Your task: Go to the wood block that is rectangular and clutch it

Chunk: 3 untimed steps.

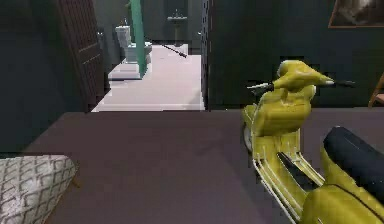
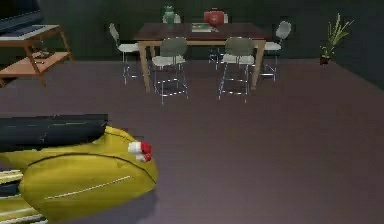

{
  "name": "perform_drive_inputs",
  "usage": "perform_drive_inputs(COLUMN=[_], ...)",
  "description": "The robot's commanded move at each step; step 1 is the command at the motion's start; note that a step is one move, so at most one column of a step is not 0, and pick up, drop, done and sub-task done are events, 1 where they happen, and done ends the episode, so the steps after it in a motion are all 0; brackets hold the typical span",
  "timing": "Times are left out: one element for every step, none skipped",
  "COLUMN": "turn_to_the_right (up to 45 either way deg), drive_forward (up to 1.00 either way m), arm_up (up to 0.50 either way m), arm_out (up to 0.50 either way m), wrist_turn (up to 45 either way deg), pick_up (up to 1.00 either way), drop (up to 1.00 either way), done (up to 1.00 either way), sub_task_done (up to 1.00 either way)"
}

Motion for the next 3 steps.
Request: perform_drive_inputs(turn_to_the_right=[0.0, -9.0, 0.0], drive_forward=[0.80, 0.00, 1.00], arm_up=[0.00, 0.00, 0.00], arm_out=[0.00, 0.00, 0.00], wrist_turn=[0.0, 0.0, 0.0], pick_up=[0.00, 0.00, 0.00], drop=[0.00, 0.00, 0.00], done=[0.00, 0.00, 0.00], sub_task_done=[0.00, 0.00, 0.00])
